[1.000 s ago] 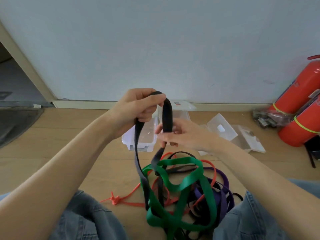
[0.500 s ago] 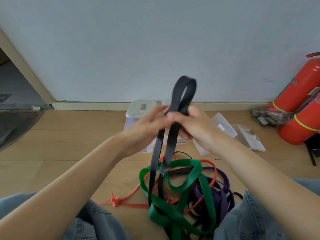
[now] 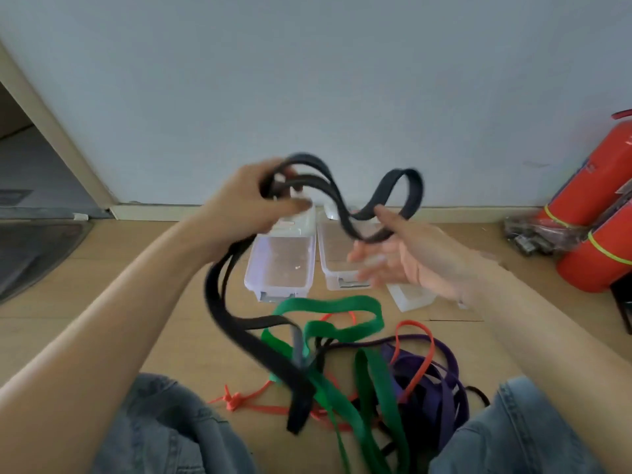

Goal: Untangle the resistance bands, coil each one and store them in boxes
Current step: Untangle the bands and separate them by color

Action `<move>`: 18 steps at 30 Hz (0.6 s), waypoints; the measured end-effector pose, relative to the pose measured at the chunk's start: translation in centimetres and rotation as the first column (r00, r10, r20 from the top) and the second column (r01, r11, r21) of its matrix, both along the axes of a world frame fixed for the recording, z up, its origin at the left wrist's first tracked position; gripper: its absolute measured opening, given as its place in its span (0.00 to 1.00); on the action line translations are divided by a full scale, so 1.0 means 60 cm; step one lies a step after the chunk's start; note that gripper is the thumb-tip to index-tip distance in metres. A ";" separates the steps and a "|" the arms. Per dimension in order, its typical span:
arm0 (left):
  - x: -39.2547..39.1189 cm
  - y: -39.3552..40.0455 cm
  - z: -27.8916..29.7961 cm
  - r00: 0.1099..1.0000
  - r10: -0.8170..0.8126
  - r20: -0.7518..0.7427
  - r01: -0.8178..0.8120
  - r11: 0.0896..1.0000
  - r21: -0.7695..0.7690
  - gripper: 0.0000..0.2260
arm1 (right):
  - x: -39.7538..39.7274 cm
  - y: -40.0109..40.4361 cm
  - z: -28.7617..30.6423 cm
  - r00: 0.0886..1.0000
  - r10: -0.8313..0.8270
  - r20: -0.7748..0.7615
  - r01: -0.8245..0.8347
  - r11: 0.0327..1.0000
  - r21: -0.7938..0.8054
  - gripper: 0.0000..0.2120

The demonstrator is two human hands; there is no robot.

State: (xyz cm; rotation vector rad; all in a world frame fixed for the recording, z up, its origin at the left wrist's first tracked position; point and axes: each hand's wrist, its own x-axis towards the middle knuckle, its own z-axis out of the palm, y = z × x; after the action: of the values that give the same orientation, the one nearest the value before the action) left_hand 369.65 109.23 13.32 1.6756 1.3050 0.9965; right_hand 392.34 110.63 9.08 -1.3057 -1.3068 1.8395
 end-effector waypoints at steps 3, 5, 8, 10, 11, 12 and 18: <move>0.009 -0.004 -0.047 0.795 -0.082 -0.601 -0.014 0.988 -0.152 0.08 | 0.008 -0.014 -0.024 0.634 0.390 0.668 -0.414 0.901 -0.132 0.29; 0.013 -0.008 -0.061 0.769 -0.140 -0.623 0.061 0.987 -0.146 0.09 | 0.015 -0.006 -0.030 0.471 0.272 0.839 -0.478 0.878 -0.016 0.20; 0.032 -0.014 -0.055 0.765 -0.239 -0.598 0.200 0.971 -0.132 0.10 | 0.005 0.003 -0.017 0.762 0.118 0.637 -0.403 0.856 0.324 0.19; 0.048 -0.020 -0.058 0.764 -0.304 -0.570 0.282 0.951 -0.129 0.09 | -0.015 -0.005 -0.011 0.868 0.319 0.379 -0.439 0.851 0.287 0.25; 0.053 -0.021 -0.060 0.791 -0.308 -0.529 0.296 0.949 -0.111 0.08 | -0.024 -0.012 -0.014 0.848 0.392 0.357 -0.497 0.823 0.275 0.23; 0.055 -0.018 -0.061 0.831 -0.282 -0.480 0.276 0.957 -0.084 0.08 | -0.034 -0.019 -0.018 0.825 0.421 0.378 -0.537 0.794 0.286 0.18; 0.047 -0.021 -0.139 0.874 -0.244 -0.419 0.158 0.960 -0.229 0.03 | -0.025 -0.007 0.011 0.987 0.156 -0.033 -0.126 0.891 0.436 0.03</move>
State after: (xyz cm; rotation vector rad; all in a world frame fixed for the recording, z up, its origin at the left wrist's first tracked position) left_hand 372.49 107.97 4.97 1.9098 1.4201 0.3571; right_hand 390.85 110.19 9.74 -0.9235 -1.6917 1.5412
